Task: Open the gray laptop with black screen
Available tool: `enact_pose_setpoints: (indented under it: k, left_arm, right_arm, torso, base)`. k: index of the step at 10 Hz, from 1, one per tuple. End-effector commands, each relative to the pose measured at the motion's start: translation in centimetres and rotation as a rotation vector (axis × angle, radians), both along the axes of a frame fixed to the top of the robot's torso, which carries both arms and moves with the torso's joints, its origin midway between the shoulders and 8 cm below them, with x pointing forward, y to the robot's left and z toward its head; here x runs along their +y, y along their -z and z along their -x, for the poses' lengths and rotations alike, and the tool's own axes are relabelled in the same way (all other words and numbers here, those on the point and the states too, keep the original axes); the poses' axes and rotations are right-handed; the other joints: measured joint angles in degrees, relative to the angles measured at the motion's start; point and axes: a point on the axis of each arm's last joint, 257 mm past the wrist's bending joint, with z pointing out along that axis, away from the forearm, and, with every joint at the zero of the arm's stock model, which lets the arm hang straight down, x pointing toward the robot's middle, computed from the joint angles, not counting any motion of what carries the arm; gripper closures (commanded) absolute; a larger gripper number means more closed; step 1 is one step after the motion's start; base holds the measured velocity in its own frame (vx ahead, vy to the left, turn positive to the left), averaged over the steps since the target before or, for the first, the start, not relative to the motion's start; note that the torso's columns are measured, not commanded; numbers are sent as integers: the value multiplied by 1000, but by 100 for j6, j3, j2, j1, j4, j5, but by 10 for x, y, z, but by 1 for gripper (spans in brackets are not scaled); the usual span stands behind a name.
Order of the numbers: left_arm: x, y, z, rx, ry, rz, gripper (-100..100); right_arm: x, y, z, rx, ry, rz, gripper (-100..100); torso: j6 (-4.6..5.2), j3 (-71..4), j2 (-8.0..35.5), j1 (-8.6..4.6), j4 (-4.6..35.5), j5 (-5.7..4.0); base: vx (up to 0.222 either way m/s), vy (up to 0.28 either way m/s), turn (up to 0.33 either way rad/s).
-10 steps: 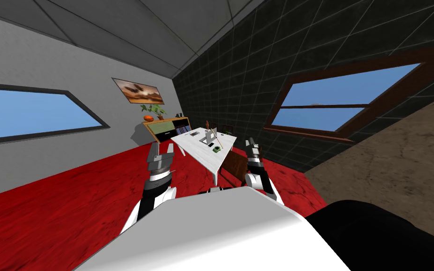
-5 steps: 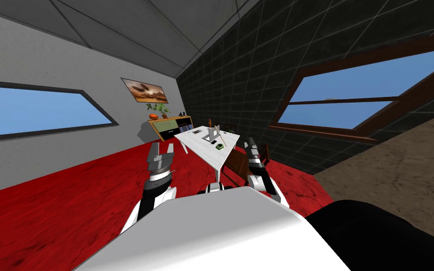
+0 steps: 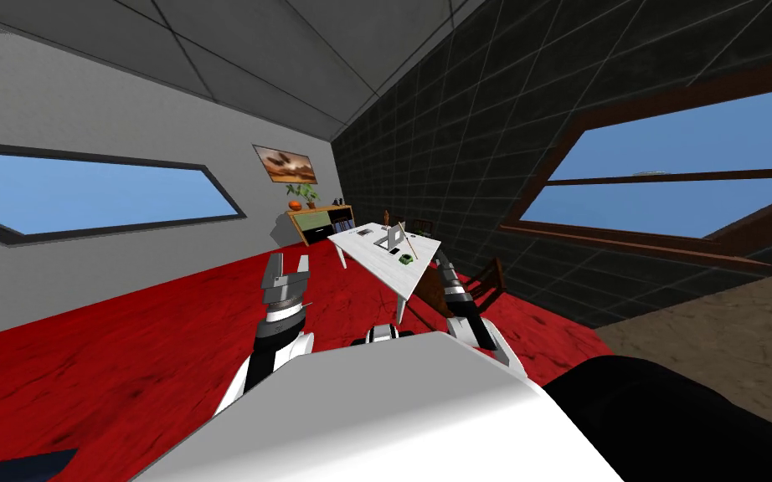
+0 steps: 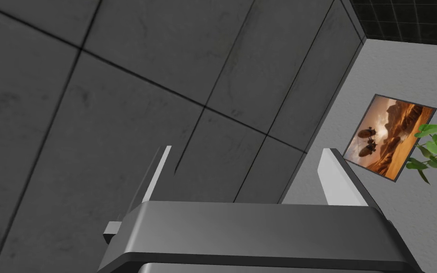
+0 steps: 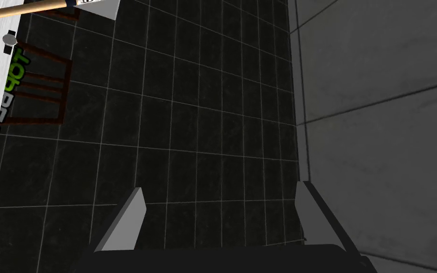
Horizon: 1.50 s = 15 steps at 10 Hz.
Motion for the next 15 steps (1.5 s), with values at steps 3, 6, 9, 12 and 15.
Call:
enact_pose_setpoints:
  k: [3,6,9,12,15]
  left_arm:
    - [0,0,0,0,0,0,0]
    - [0,0,0,0,0,0,0]
    - [0,0,0,0,0,0,0]
    - [0,0,0,0,0,0,0]
    - [0,0,0,0,0,0,0]
  right_arm:
    - [-21,52,6,181,102,238,-100]
    - [-33,75,11,264,151,350,-100]
    - [-58,107,21,388,224,499,-100]
    - [-79,127,29,473,278,613,-100]
    - [-119,148,42,596,368,774,-100]
  torso:
    - [1,-7,-13,-3,-4,-1]
    - [4,-5,-9,-30,-2,-6]
    - [-1,-9,-15,10,-4,2]
    - [-1,-11,-20,-27,-5,-8]
    - [0,-17,-29,-5,-7,-2]
  base:
    - [-35,236,225]
    - [-9,193,149]
    - [26,197,229]
    - [68,149,106]
    - [153,132,152]
